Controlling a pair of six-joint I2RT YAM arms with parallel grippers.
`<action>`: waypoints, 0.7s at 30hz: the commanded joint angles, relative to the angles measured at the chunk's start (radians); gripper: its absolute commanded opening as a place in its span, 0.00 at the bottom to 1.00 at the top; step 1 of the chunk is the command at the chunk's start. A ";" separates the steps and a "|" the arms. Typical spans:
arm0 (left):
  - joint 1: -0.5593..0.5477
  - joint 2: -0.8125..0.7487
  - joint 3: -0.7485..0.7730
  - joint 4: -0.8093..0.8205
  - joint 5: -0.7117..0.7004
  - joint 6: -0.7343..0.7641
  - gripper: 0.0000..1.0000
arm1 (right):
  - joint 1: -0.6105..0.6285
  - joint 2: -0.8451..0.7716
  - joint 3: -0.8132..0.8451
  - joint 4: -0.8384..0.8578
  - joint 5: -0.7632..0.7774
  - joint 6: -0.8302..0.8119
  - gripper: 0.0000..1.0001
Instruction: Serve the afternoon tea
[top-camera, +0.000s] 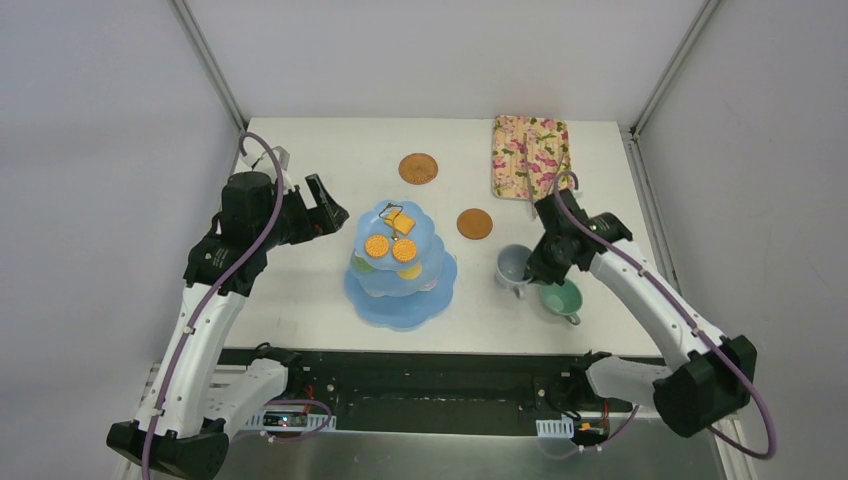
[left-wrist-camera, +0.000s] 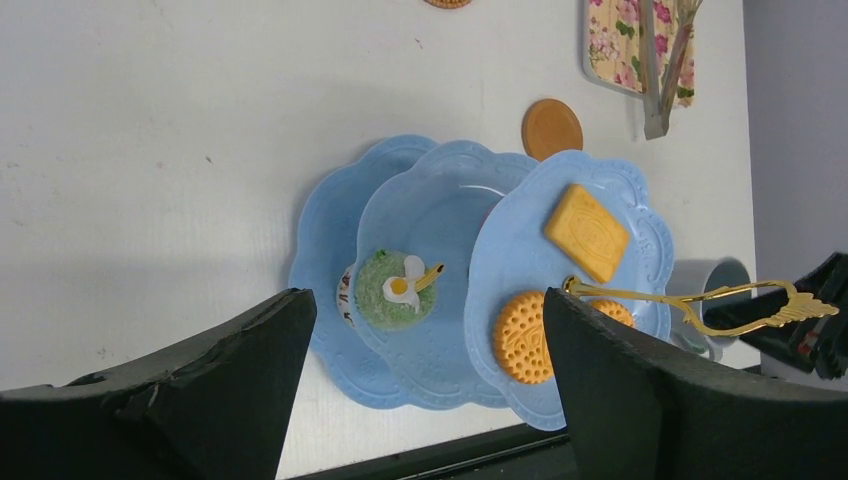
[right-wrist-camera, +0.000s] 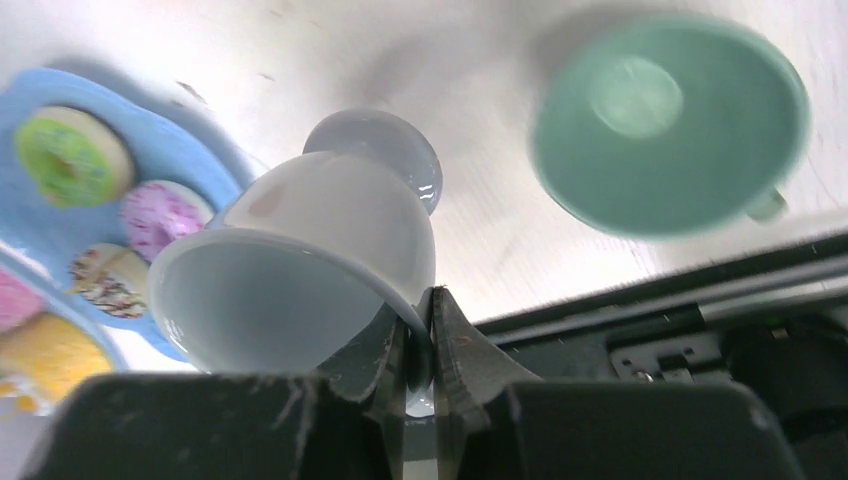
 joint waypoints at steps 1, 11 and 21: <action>-0.009 -0.013 0.007 0.021 -0.013 0.043 0.88 | 0.003 0.142 0.177 0.117 0.040 -0.082 0.00; -0.015 -0.058 0.006 0.017 -0.007 0.091 0.89 | 0.003 0.516 0.535 0.145 0.056 -0.161 0.00; -0.022 -0.064 0.012 0.003 -0.031 0.120 0.90 | 0.002 0.737 0.737 0.124 0.074 -0.196 0.00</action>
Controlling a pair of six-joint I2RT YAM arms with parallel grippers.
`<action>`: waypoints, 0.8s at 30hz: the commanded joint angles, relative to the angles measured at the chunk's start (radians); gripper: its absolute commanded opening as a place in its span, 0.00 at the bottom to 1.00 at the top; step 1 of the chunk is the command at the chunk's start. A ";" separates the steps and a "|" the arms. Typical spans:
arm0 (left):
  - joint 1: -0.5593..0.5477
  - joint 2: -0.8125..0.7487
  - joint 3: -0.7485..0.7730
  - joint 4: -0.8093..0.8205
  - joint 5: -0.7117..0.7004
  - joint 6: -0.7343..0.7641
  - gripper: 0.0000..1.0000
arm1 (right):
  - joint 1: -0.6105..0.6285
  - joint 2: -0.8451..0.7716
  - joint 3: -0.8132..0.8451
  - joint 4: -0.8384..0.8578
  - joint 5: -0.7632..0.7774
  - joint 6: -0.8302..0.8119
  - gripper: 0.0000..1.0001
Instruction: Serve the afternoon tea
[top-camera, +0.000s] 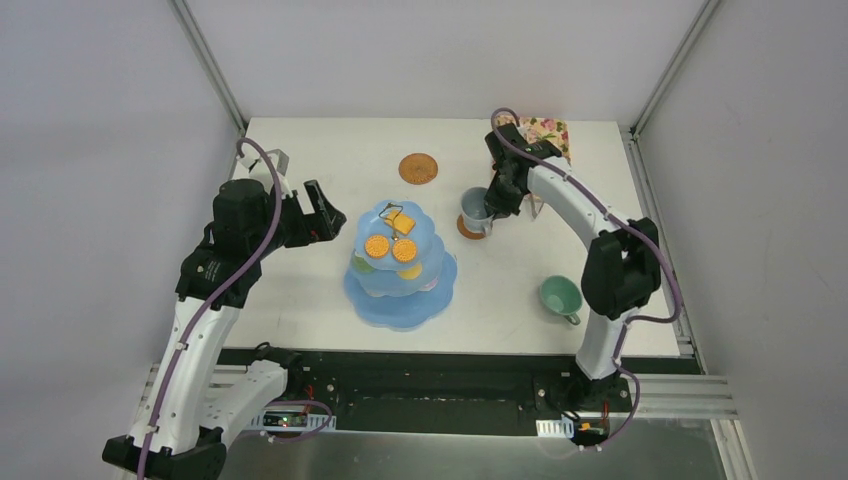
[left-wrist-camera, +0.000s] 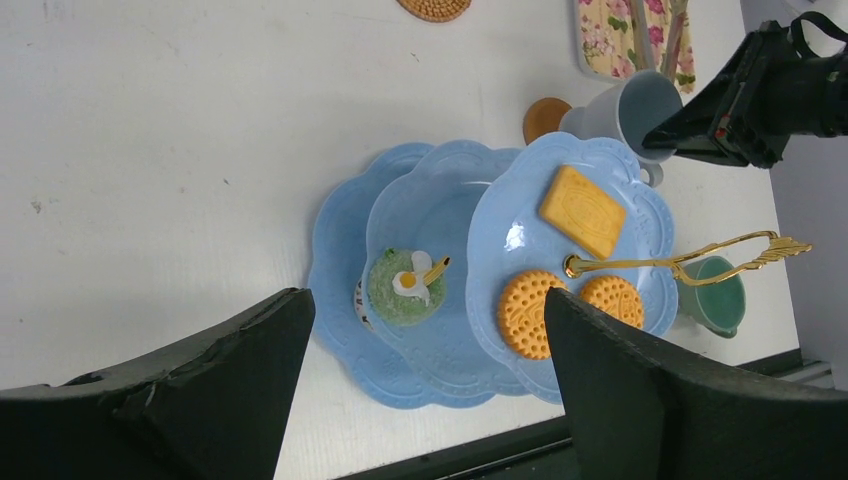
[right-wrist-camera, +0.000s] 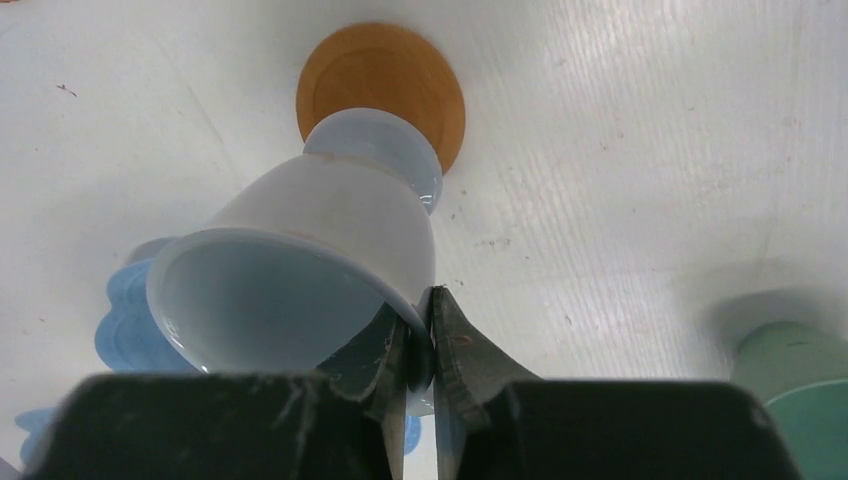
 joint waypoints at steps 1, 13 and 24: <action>-0.009 -0.001 0.013 0.008 -0.026 0.035 0.89 | 0.003 0.048 0.116 0.002 0.030 -0.030 0.00; -0.009 0.022 0.027 0.006 -0.044 0.043 0.90 | -0.007 0.116 0.148 -0.001 0.018 -0.050 0.00; -0.009 0.033 0.024 0.007 -0.040 0.037 0.90 | -0.008 0.116 0.099 0.018 -0.006 -0.037 0.00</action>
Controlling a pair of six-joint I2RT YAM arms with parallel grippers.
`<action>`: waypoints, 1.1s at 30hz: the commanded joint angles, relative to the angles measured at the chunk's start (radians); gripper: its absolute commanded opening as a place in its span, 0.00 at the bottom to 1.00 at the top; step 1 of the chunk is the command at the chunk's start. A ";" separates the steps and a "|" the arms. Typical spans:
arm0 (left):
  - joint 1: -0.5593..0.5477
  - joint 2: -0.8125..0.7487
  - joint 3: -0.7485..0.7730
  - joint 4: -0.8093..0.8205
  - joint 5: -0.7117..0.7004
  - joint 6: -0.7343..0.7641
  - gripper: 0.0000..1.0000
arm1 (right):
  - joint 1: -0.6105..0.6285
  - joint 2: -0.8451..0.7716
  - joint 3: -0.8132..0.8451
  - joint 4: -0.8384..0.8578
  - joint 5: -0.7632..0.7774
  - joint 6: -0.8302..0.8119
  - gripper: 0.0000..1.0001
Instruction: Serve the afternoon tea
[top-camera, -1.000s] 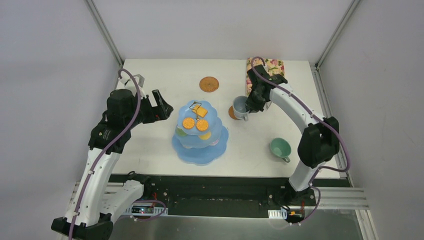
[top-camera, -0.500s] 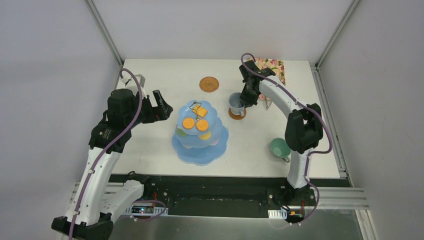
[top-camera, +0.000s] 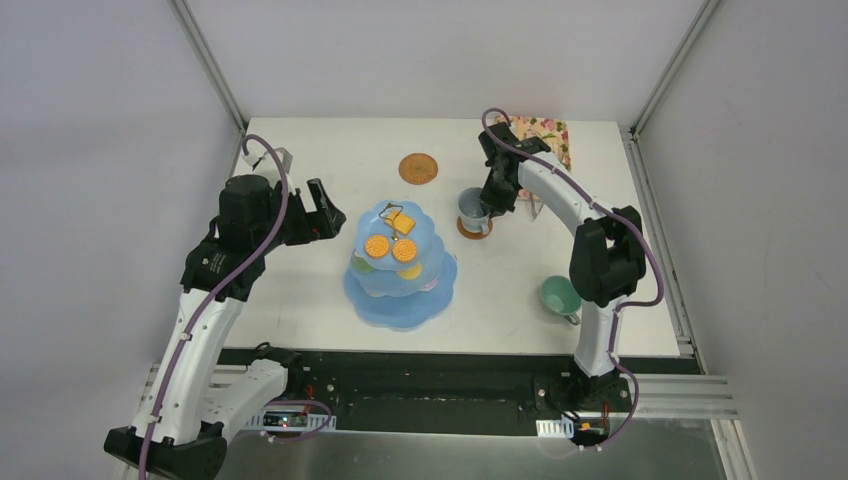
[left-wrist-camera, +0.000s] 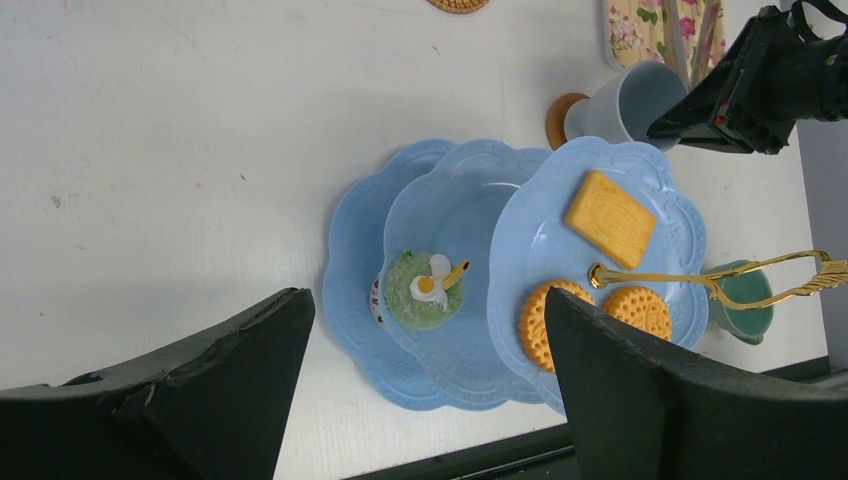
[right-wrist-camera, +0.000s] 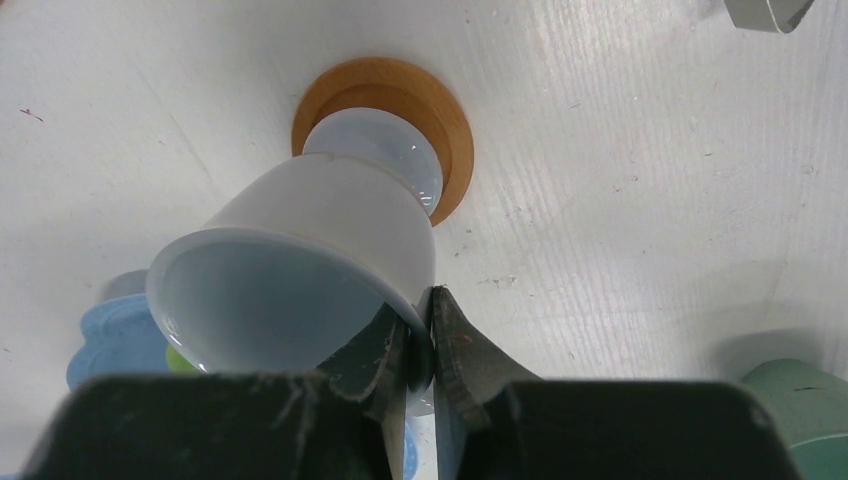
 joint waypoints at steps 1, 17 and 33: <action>-0.008 0.000 0.023 0.010 -0.014 0.016 0.90 | -0.005 -0.017 -0.003 0.020 -0.016 0.006 0.00; -0.008 0.017 0.038 0.014 -0.016 0.025 0.90 | -0.004 -0.024 -0.002 0.042 -0.043 0.001 0.35; -0.008 0.111 0.100 0.020 -0.016 -0.040 0.90 | -0.019 -0.055 0.014 0.025 -0.027 -0.057 0.52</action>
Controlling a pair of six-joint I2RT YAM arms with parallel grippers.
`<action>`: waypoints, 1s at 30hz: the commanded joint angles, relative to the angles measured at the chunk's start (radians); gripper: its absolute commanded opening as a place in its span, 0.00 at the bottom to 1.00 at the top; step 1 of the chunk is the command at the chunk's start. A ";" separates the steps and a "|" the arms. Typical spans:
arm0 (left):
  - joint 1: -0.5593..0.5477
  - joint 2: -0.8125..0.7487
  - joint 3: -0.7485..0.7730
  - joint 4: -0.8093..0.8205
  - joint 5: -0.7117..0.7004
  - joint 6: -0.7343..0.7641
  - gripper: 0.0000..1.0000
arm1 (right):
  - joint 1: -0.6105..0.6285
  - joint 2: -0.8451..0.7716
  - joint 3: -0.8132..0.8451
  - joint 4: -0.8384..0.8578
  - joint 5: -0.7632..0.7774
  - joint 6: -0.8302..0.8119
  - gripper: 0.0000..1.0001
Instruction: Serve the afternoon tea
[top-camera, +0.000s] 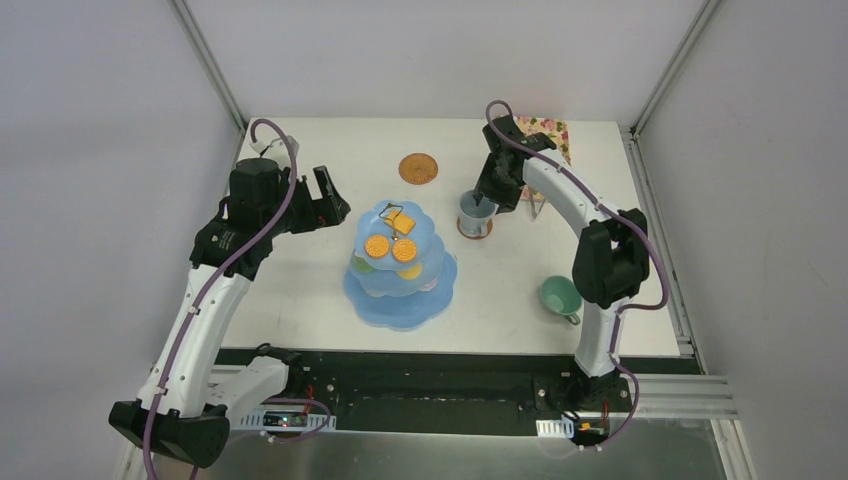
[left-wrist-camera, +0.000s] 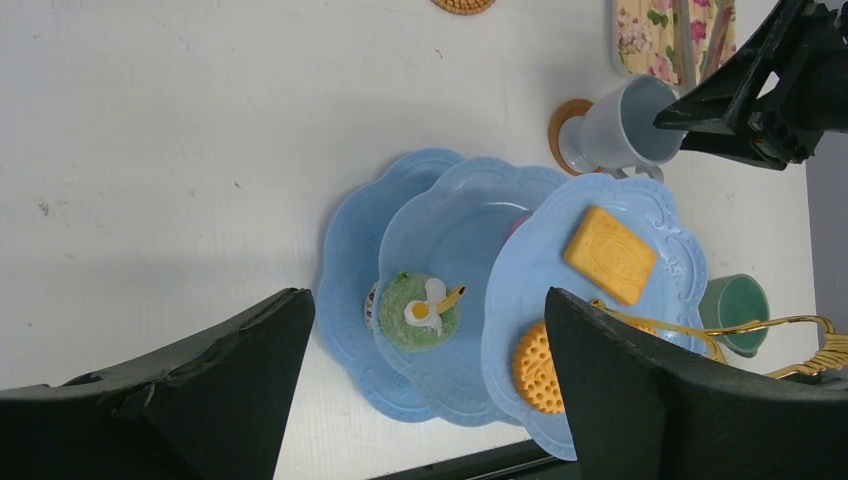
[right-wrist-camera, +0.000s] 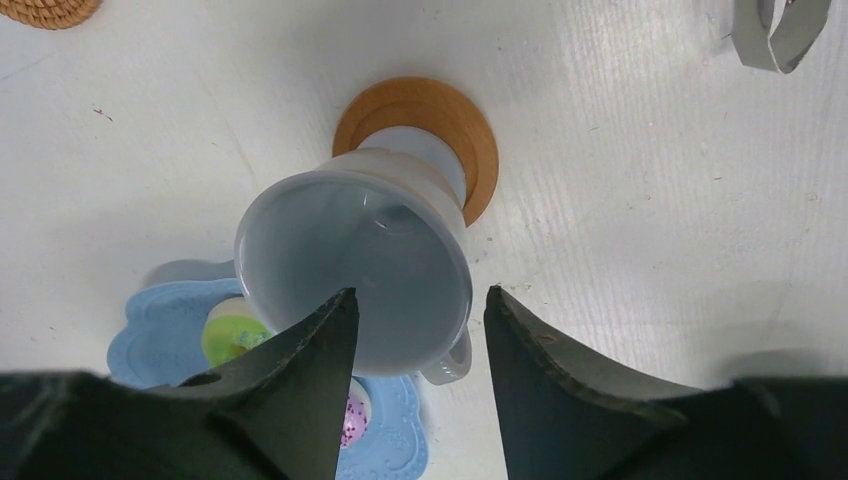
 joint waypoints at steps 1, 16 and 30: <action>-0.008 0.003 0.039 0.021 -0.019 -0.033 0.89 | -0.008 -0.035 -0.016 0.016 -0.002 -0.034 0.51; -0.008 0.000 0.038 0.044 -0.044 -0.083 0.89 | 0.003 0.013 -0.007 0.048 0.016 -0.070 0.15; -0.008 -0.003 -0.001 0.079 -0.039 -0.126 0.88 | 0.003 0.001 0.030 0.009 0.074 -0.121 0.06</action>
